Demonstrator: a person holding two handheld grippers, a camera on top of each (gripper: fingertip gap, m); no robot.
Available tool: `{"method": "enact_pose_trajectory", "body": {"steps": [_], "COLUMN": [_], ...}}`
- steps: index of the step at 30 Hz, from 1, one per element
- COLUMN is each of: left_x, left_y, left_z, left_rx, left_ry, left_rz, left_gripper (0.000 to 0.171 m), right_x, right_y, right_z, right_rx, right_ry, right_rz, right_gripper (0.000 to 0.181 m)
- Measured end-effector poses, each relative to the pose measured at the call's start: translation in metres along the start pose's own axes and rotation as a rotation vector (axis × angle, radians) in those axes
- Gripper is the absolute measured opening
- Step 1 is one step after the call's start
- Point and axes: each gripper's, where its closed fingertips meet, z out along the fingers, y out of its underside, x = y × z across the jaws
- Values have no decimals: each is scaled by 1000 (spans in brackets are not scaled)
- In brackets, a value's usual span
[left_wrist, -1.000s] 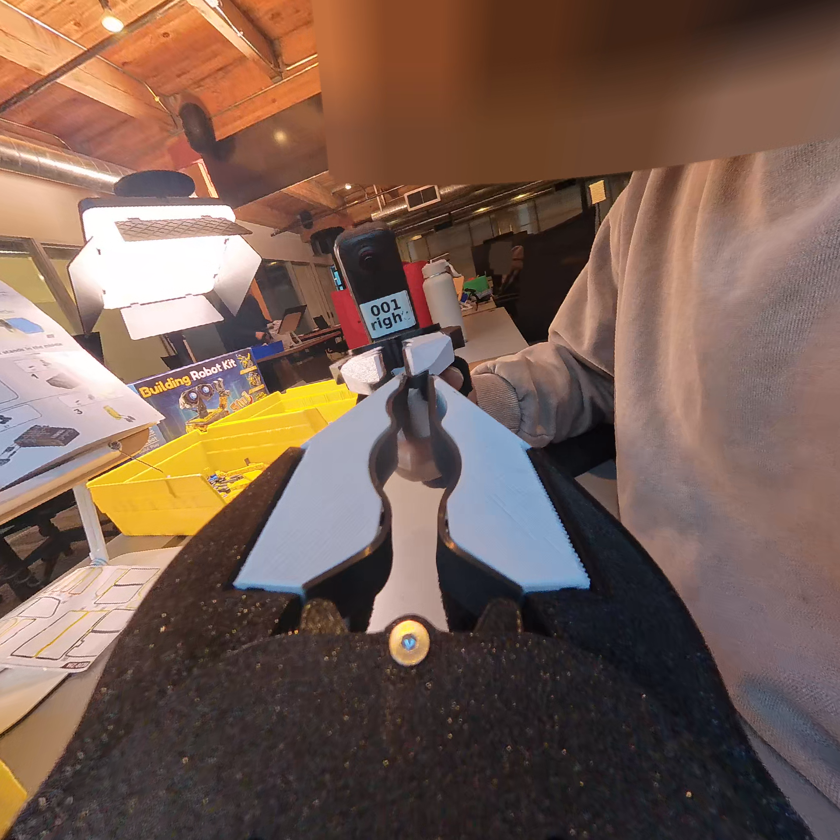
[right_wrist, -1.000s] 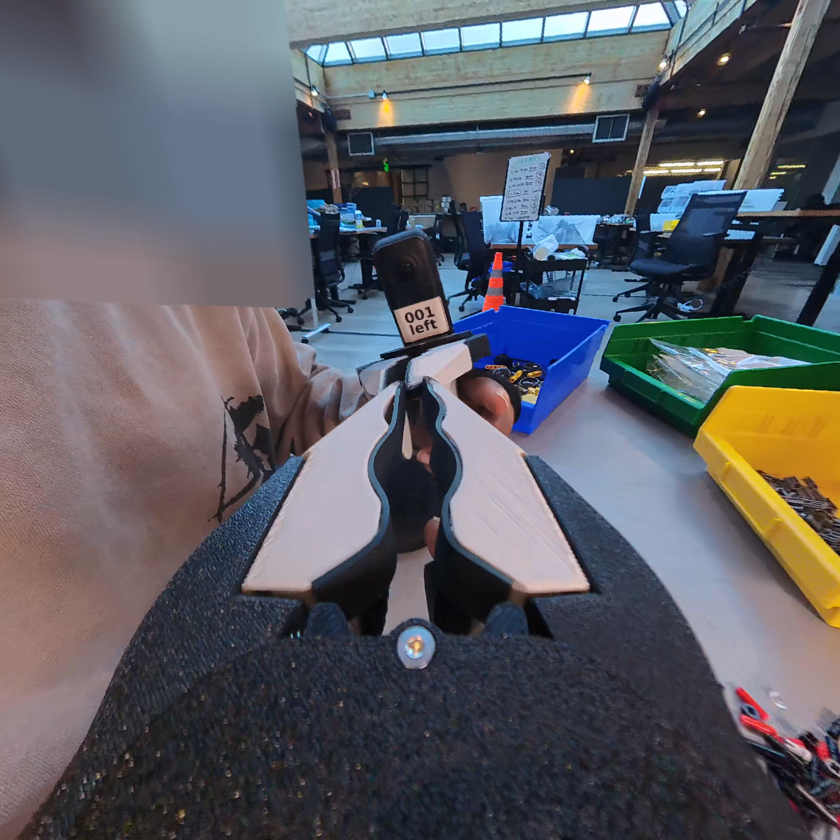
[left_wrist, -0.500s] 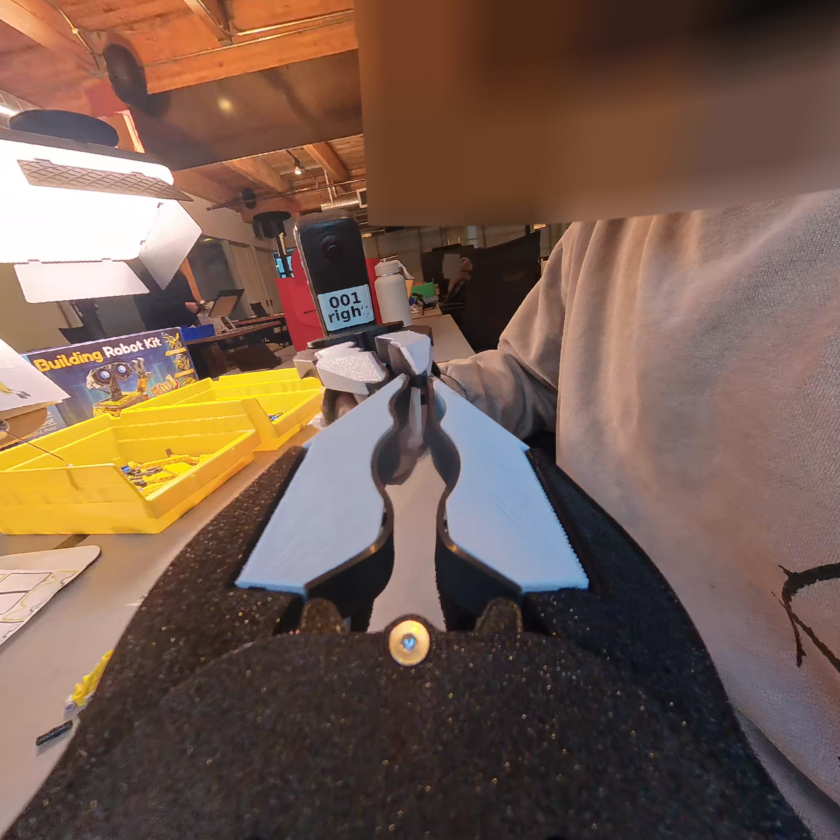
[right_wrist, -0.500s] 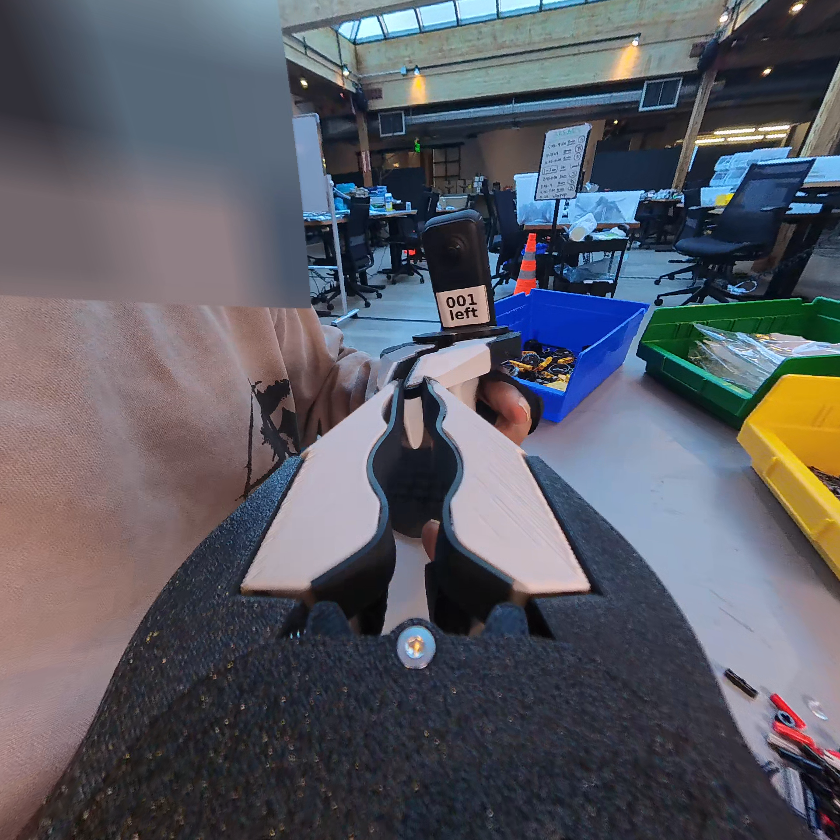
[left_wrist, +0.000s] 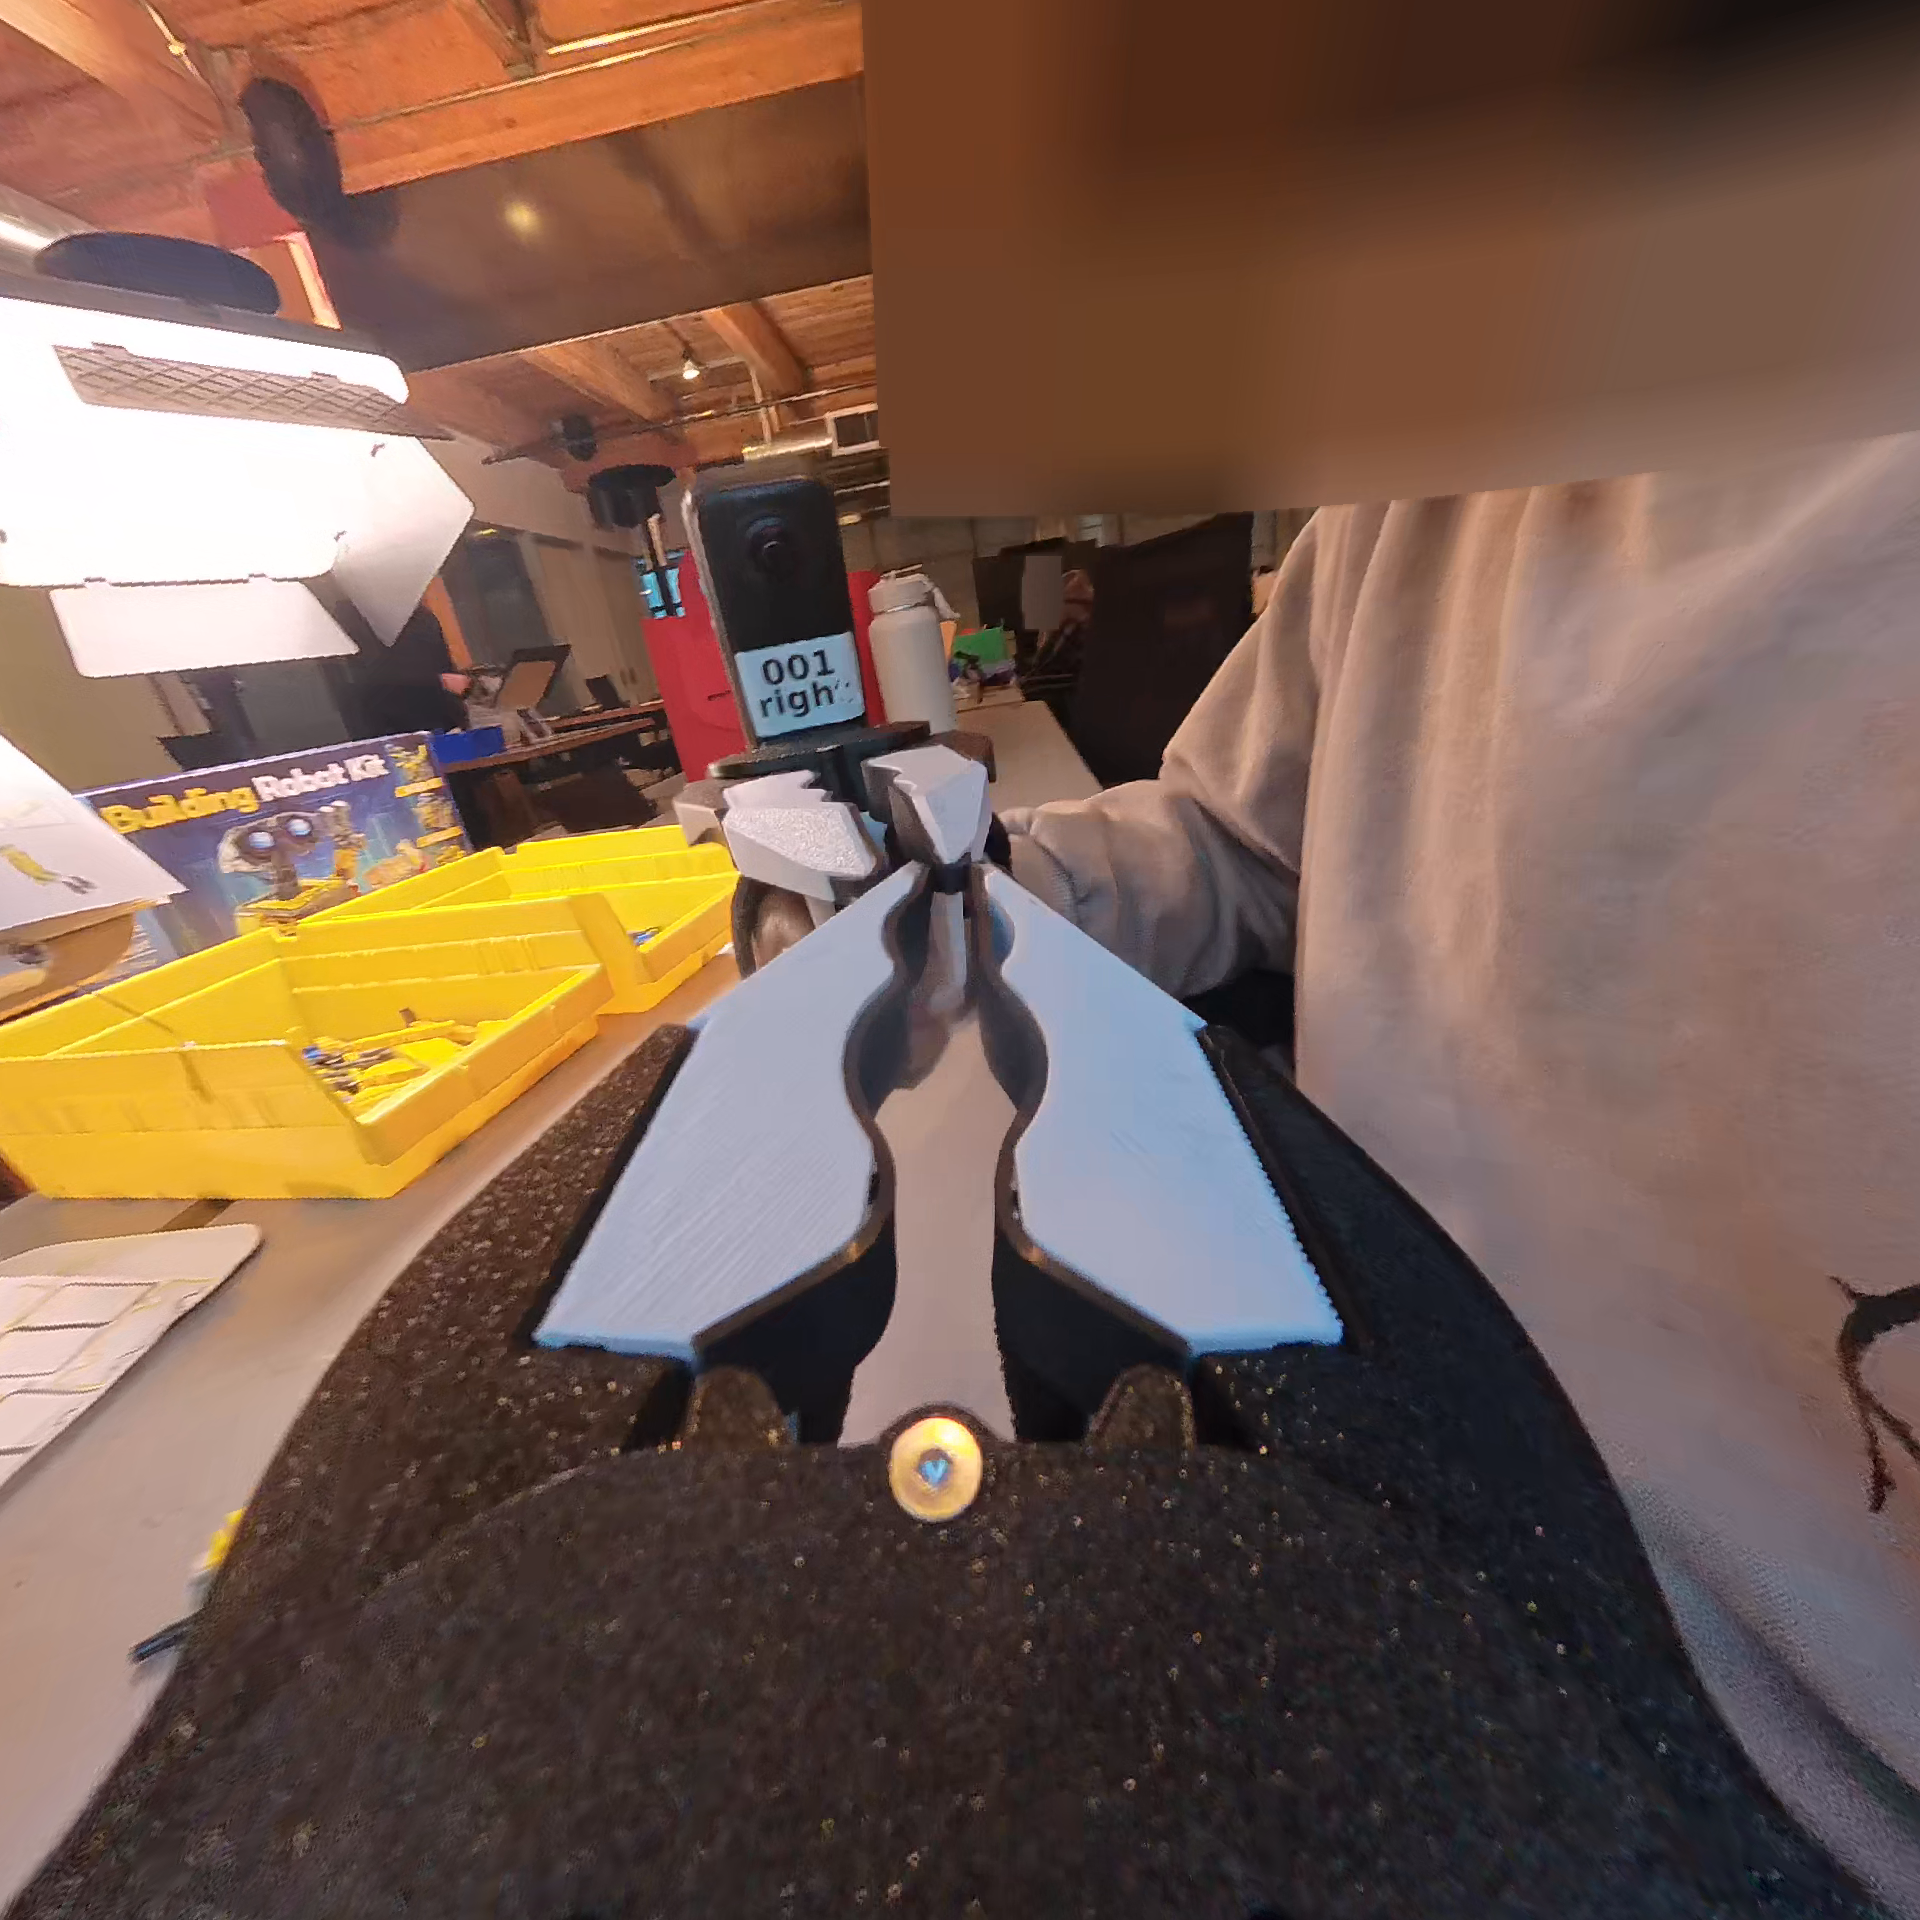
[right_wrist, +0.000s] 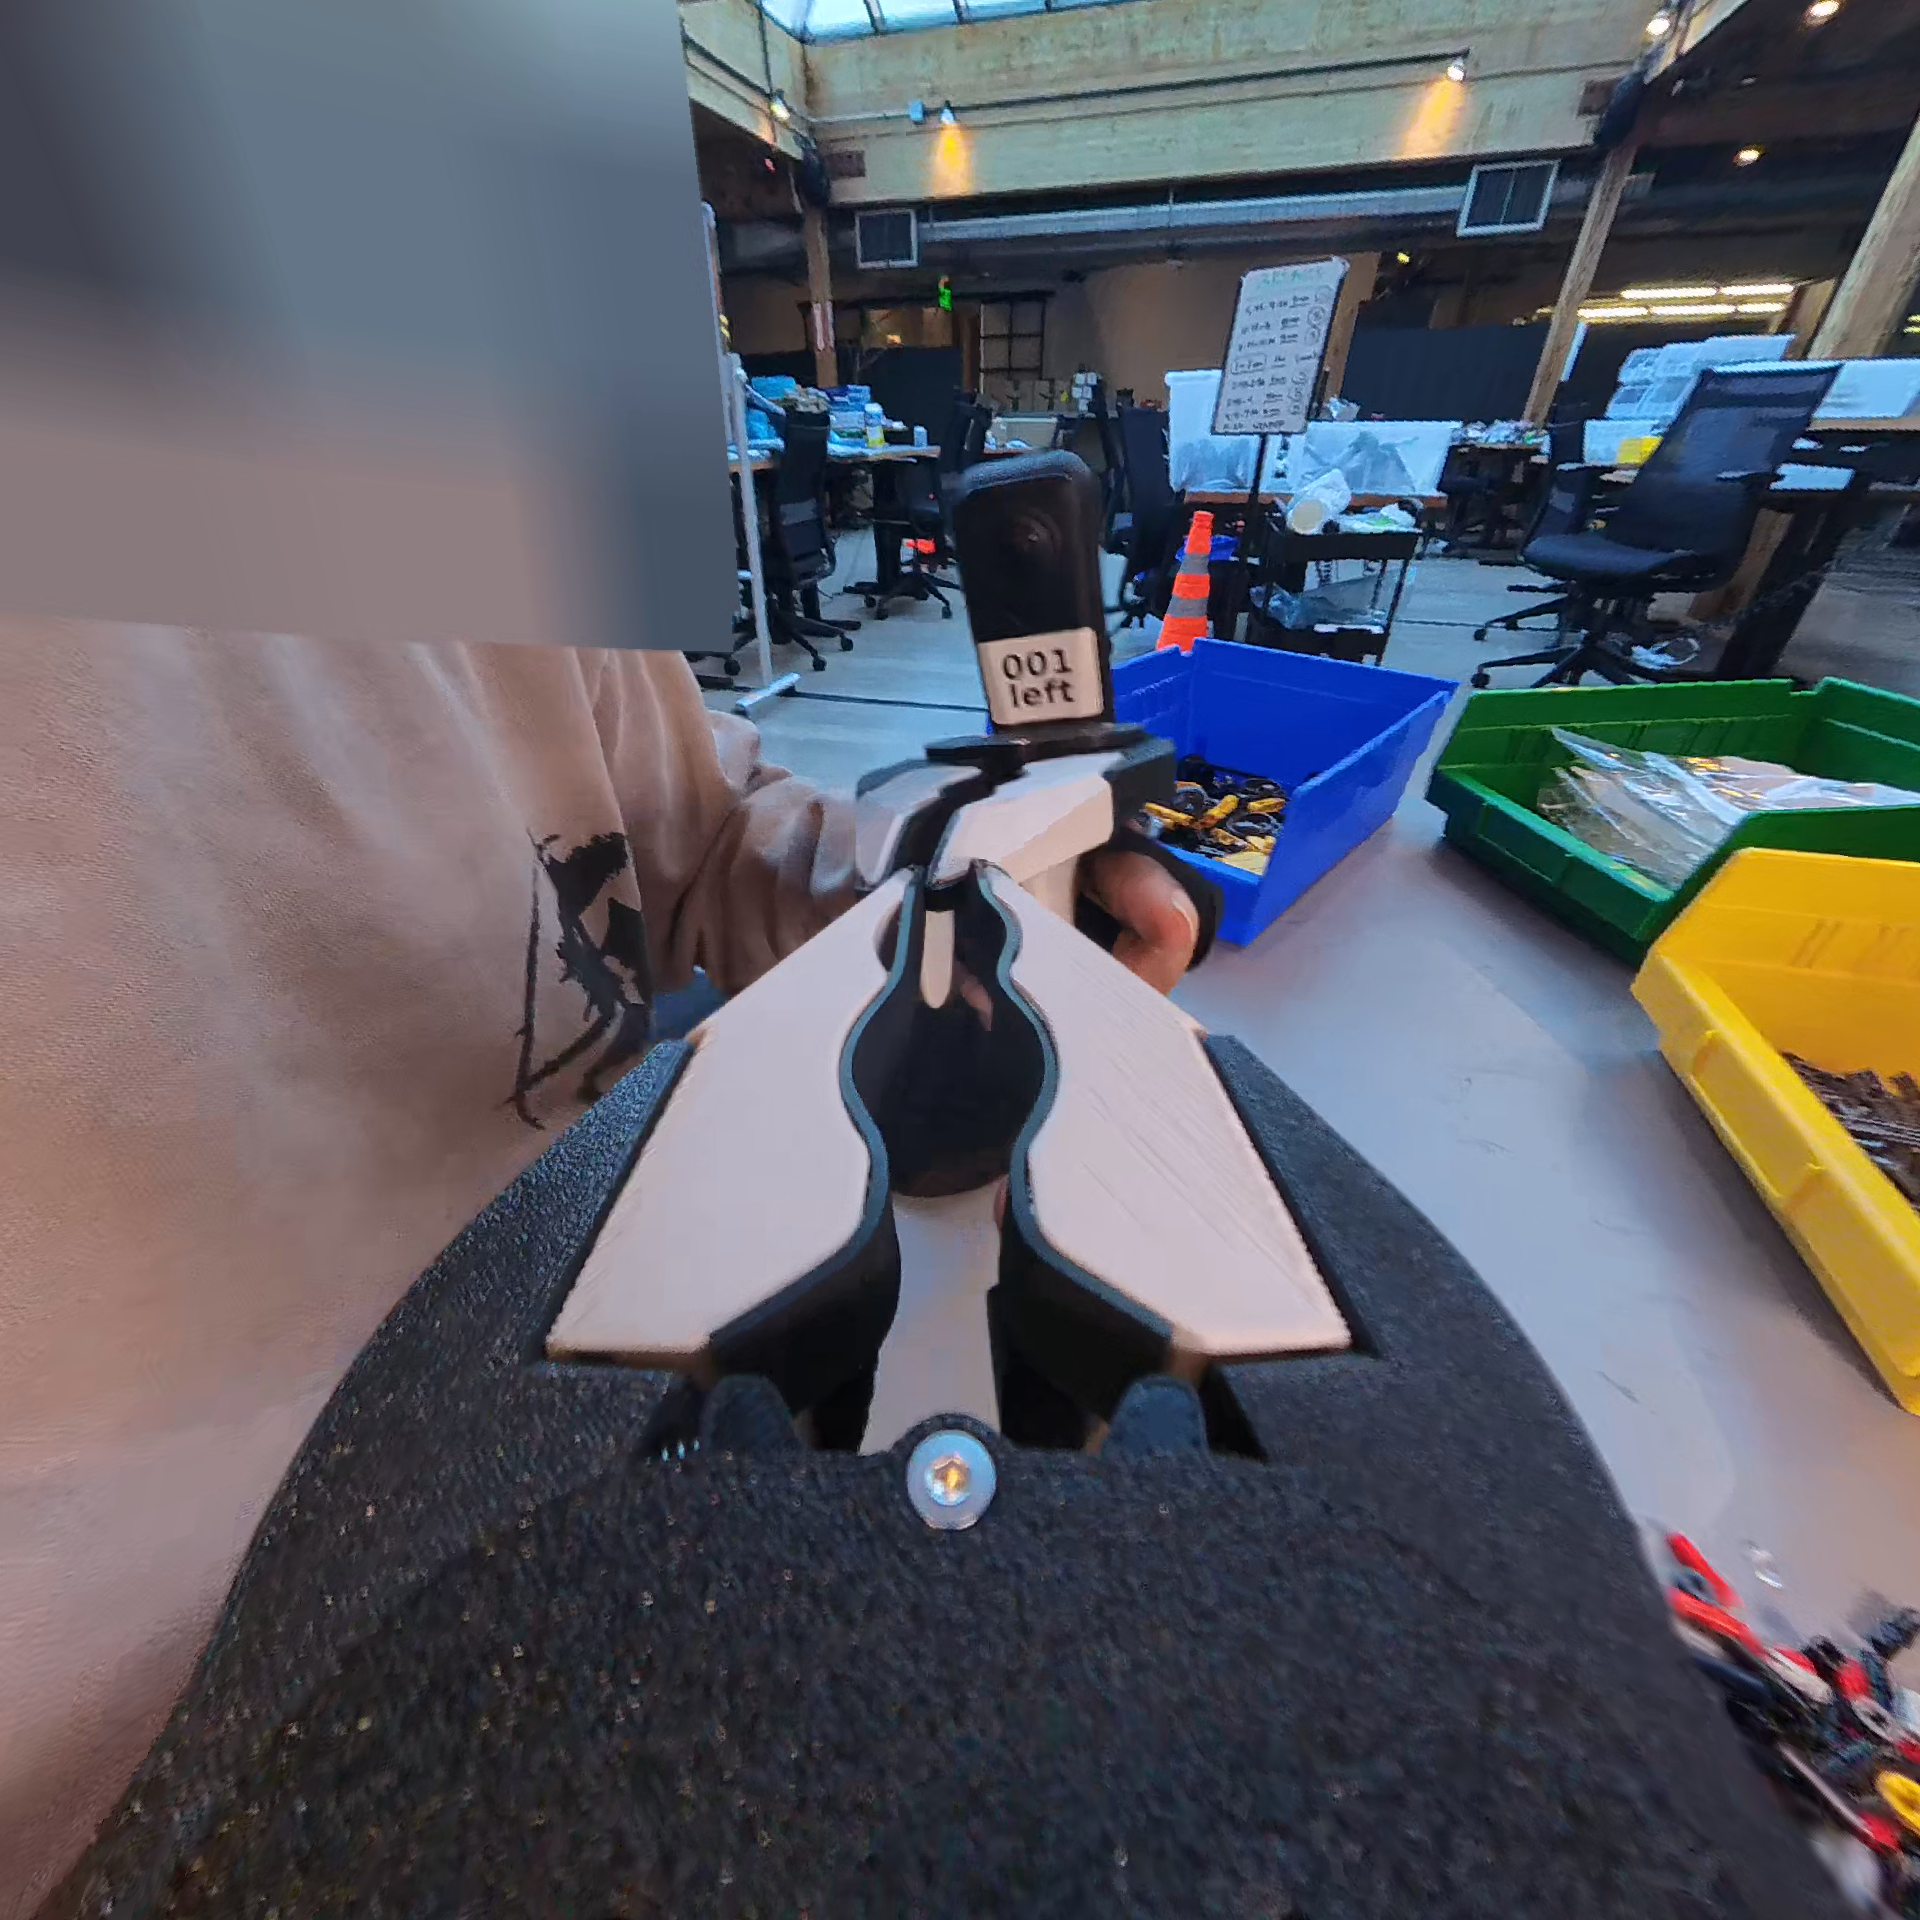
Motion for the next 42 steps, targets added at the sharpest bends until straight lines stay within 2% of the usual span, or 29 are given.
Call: {"method": "enact_pose_trajectory", "body": {"steps": [1,2,3,6,9,14,18,22,26,29,34,36,38,40,42], "left_x": [-3,-6,-9,-9,-15,-30,-42,-62,-77,-81,-85,-85,-86,-86,-86], "left_y": [2,5,10,22,30,41,54,61,67,69,75,76,75,74,74], "left_z": [1,3,6,10,10,8,5,-6,-15,-17,-14,-15,-16,-15,-15], "left_rx": [-24,-52,-85,-143,-190,-265,-328,-362,-371,-359,-355,-355,-348,-335,-328], "left_ry": [-19,-38,-67,-104,-154,-254,-298,-397,-458,-468,-468,-469,-472,-467,-461], "left_rz": [25,42,70,198,269,397,356,257,134,69,17,10,4,-16,-38], "left_gripper": [12,28,41,41,42,50,54,46,40,37,35,35,34,33,33], "right_x": [8,17,21,32,51,95,131,163,171,180,191,186,183,180,175], "right_y": [1,1,2,2,16,54,97,121,128,137,166,173,176,177,177], "right_z": [-3,-7,-12,-32,-58,-117,-173,-216,-222,-217,-197,-195,-197,-200,-200], "right_rx": [-21,-42,-66,-118,-248,-508,-654,-584,-517,-554,-680,-712,-728,-760,-782], "right_ry": [47,97,107,149,240,452,605,755,768,765,672,641,639,635,616], "right_rz": [-28,-51,-61,-76,-116,-151,-31,154,247,220,270,296,302,274,264], "right_gripper": [7,9,22,36,49,50,50,49,45,46,66,65,52,23,11]}}
